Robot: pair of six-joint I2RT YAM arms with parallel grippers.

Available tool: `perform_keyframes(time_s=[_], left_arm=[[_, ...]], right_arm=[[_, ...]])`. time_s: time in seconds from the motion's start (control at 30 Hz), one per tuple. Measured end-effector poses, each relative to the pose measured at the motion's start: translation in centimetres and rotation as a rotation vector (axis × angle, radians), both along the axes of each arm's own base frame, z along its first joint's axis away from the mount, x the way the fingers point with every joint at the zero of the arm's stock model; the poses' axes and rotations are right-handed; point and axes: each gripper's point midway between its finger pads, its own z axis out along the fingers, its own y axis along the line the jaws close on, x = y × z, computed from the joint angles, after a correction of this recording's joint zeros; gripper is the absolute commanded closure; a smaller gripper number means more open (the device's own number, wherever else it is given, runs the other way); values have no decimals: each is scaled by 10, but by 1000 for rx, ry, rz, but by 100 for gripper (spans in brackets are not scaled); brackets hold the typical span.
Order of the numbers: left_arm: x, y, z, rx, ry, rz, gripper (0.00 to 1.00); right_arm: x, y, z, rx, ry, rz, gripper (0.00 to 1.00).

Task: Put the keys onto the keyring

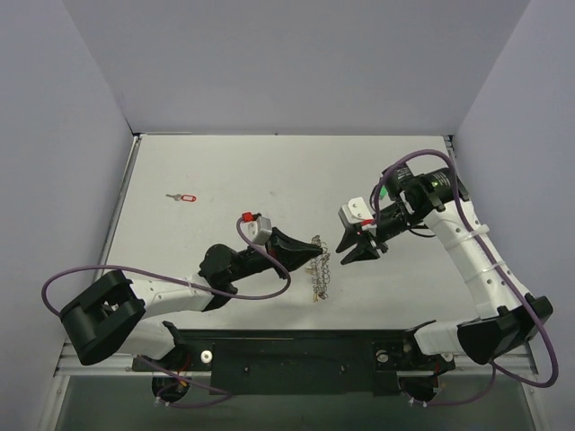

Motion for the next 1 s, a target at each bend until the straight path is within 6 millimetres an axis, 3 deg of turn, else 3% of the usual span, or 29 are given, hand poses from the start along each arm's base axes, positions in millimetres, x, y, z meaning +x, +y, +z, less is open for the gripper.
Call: perform_keyframes(time_s=[0.4,0.63,1.0], left_arm=[[-3,-2,8,-10,-33,-11,100],[-6,0,17,-28,-58,-7,100],[-7,1,21,-38,-71,2,100]], right_arm=[[11,12,-7,-4,125,-17,76],[8,12,-13,-71,246,-176,76],[17,24,1,-28,262,-284,78]])
